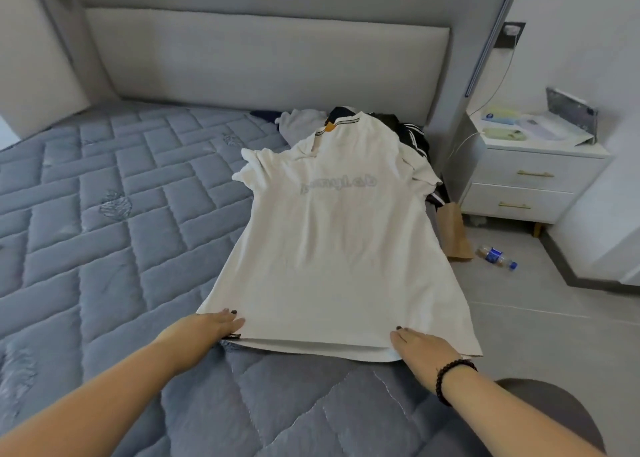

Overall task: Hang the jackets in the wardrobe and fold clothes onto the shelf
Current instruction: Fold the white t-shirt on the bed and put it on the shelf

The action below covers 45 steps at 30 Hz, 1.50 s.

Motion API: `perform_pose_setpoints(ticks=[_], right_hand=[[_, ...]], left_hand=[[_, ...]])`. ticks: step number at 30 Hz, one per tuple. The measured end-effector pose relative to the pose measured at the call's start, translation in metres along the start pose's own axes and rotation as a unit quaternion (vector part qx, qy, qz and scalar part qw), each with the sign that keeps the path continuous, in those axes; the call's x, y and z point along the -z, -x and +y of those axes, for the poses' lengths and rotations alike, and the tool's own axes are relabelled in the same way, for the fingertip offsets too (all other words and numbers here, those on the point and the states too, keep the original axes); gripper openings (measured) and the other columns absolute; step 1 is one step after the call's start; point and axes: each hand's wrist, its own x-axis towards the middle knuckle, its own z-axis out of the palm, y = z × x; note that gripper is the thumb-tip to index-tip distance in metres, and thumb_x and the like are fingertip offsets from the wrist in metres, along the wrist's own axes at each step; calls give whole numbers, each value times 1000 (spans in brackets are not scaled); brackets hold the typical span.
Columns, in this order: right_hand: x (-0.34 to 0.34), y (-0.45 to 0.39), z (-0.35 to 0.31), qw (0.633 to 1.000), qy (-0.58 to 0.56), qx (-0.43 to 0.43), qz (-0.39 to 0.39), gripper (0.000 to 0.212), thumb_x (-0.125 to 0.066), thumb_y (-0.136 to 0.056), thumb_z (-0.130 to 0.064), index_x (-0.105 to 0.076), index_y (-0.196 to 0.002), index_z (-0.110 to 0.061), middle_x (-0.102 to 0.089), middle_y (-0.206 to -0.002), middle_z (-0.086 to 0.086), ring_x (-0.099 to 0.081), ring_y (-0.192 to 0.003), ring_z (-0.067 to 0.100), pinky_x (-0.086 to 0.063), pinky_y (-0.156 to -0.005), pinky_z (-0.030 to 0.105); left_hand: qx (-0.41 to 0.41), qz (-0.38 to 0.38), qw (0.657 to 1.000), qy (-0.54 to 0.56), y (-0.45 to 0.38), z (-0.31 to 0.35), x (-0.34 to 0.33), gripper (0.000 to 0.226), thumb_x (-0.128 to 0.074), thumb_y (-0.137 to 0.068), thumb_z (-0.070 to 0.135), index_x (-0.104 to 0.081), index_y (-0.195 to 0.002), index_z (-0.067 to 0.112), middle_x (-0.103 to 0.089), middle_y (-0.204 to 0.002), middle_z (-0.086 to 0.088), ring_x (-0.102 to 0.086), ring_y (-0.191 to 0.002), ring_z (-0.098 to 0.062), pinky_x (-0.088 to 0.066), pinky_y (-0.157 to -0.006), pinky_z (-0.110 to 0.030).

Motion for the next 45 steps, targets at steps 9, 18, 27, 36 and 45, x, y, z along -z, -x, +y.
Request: perform_pose_setpoints(ticks=[9, 18, 27, 36, 45], right_hand=[[-21, 46, -55, 999, -9, 21, -41, 62, -44, -88, 8, -23, -145, -1, -34, -147, 17, -47, -124, 32, -41, -102, 41], [-33, 63, -39, 975, -199, -40, 87, 32, -41, -87, -16, -57, -115, -19, -55, -128, -4, -50, -118, 20, -42, -92, 29], [-52, 54, 33, 835, -400, -368, 88, 56, -49, -92, -16, -24, -142, -11, -42, -136, 12, -49, -119, 28, -44, -98, 37], [-73, 77, 51, 813, -425, -391, 74, 36, -50, -89, -11, -48, -124, -15, -60, -120, 6, -59, -104, 24, -51, -83, 30], [-59, 34, 35, 938, -209, -226, 158, 66, -38, -94, -16, -7, -152, -18, -1, -158, 8, -7, -145, 24, -11, -117, 34]], left_hand=[[-3, -36, 999, -32, 52, -3, -29, 92, -36, -85, -15, -6, -153, 39, -6, -162, 12, -14, -147, -4, -13, -117, -17], [96, -180, 977, 57, 17, 31, 14, 74, -54, -84, 65, -35, -147, 30, -30, -154, 5, -29, -141, -17, -26, -113, -31], [43, -31, 997, 62, -69, 138, 9, 61, -30, -100, 51, -23, -148, 14, -19, -157, -14, -27, -142, -31, -33, -111, -42], [-21, 16, 999, 46, -123, 178, 2, 65, -21, -102, 49, 2, -154, 18, 14, -160, -14, 13, -148, -31, -4, -120, -52], [13, 71, 997, 32, -161, 176, -7, 68, -11, -98, 55, 12, -153, 24, 22, -159, -13, 20, -147, -28, 4, -119, -54]])
